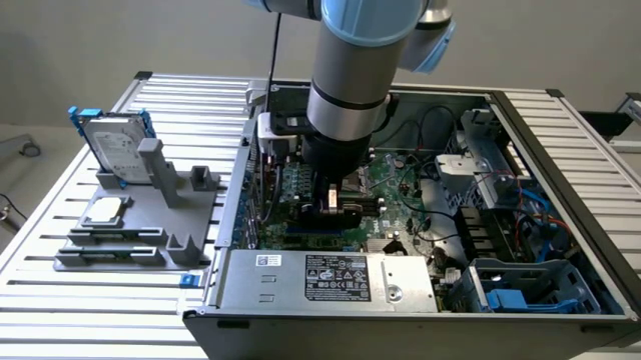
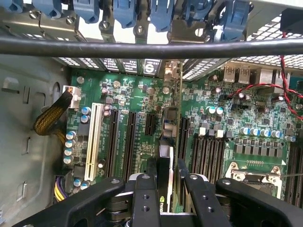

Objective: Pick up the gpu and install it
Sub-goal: 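Insert the gpu into the slot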

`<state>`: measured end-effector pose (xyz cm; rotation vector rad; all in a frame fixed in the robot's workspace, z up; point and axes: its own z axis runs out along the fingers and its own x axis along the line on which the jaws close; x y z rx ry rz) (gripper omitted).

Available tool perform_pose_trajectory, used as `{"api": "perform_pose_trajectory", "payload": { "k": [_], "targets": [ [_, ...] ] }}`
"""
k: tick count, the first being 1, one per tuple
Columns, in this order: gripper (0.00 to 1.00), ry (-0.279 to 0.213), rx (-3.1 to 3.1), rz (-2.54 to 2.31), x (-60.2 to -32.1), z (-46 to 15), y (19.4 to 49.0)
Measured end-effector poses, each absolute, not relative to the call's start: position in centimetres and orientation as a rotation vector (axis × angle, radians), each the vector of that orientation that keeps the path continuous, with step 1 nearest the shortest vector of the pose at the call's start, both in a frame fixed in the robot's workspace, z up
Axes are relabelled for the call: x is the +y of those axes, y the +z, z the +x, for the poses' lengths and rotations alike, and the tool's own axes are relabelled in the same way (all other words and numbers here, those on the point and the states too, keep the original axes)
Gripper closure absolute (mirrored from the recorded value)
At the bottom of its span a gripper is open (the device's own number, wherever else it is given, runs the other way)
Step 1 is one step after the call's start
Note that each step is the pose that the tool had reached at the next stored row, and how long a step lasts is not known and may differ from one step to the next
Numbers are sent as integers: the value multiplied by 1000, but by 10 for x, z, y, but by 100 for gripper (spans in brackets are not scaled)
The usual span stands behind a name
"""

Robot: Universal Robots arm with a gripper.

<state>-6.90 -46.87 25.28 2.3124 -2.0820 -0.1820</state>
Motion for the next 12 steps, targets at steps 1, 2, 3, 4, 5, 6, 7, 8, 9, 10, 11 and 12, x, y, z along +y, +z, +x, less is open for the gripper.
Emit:
{"api": "perform_pose_trajectory", "payload": {
  "k": [1,2,3,4,5,6,7,8,9,10,11,12],
  "targets": [
    [73,-183,-2082,2312,-469,-69,253],
    [73,-184,-2081,2312,-469,-69,253],
    [73,-185,-2081,2311,-469,-69,253],
    [73,-185,-2081,2311,-469,-69,253],
    [73,-185,-2081,2311,-469,-68,253],
    [73,-186,-2081,2310,-469,-68,253],
    [73,-186,-2080,2310,-469,-68,252],
    [73,-187,-2080,2310,-470,-68,252],
    [73,-187,-2080,2309,-470,-67,252],
    [73,-187,-2080,2309,-470,-67,252],
    [73,-188,-2079,2309,-470,-67,252],
    [73,-188,-2080,2309,-470,-67,252]
  ]
}}
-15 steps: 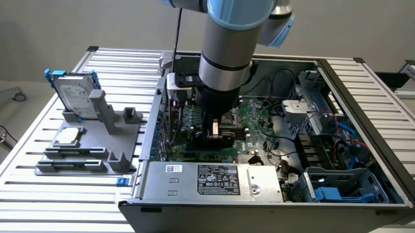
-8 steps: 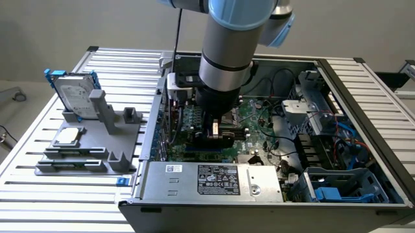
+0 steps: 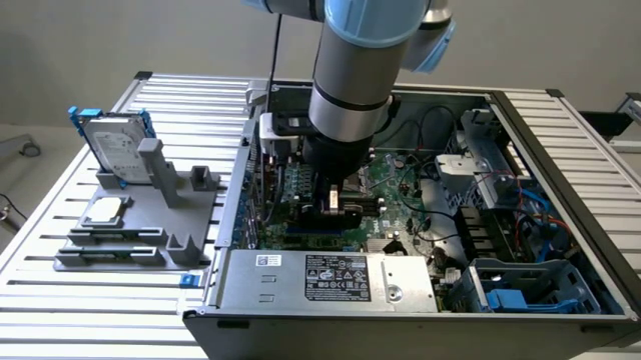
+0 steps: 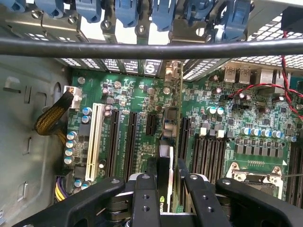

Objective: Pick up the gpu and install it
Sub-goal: 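Insert the gpu into the slot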

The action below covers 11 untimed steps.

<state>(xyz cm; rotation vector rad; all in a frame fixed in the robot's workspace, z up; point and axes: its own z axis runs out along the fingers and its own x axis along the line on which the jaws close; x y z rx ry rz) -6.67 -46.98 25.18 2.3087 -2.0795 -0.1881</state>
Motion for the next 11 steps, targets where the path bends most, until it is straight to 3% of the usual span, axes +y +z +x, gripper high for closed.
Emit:
{"api": "perform_pose_trajectory", "payload": {
  "k": [11],
  "targets": [
    [73,-196,-2076,2305,-470,-67,246]
  ]
}}
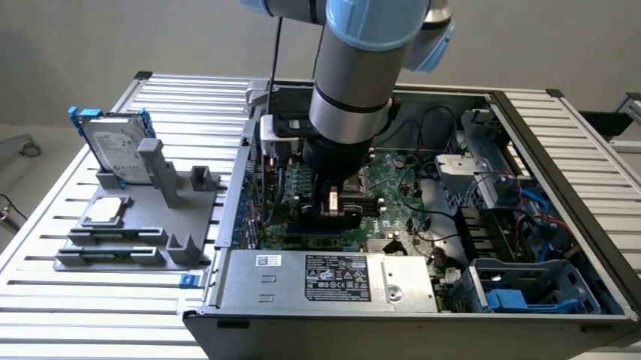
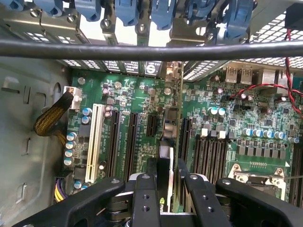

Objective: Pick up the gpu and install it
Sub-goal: 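Insert the gpu into the slot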

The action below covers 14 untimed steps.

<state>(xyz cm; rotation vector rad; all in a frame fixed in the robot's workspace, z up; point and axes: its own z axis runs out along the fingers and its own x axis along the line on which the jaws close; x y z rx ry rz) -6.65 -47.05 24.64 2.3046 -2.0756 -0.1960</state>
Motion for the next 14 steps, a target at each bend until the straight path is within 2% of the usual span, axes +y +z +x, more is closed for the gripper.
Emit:
{"api": "perform_pose_trajectory", "payload": {
  "k": [14],
  "targets": [
    [73,-211,-2070,2298,-470,-66,251]
  ]
}}
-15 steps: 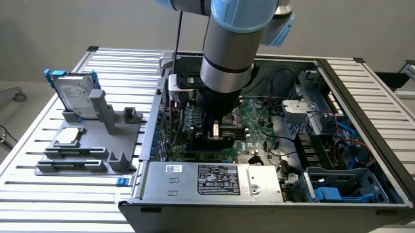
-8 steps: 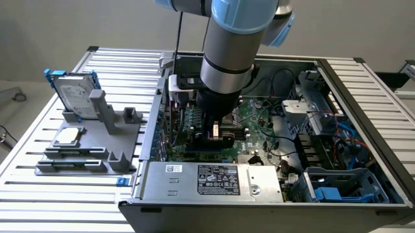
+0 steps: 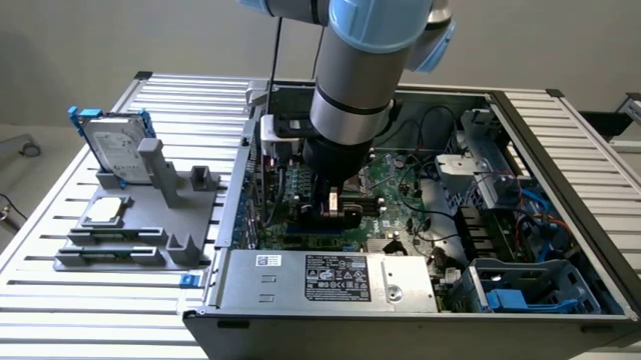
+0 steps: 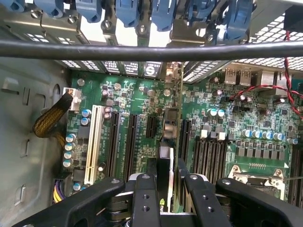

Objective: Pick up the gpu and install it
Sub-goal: 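Insert the gpu into the slot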

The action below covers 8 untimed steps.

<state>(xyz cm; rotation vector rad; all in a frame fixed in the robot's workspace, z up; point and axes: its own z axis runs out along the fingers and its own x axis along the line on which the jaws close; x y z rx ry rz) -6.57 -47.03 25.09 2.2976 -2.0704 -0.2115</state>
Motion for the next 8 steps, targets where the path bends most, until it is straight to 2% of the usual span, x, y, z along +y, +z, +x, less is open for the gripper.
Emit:
{"api": "perform_pose_trajectory", "payload": {
  "k": [8],
  "targets": [
    [73,-220,-2067,2293,-470,-64,256]
  ]
}}
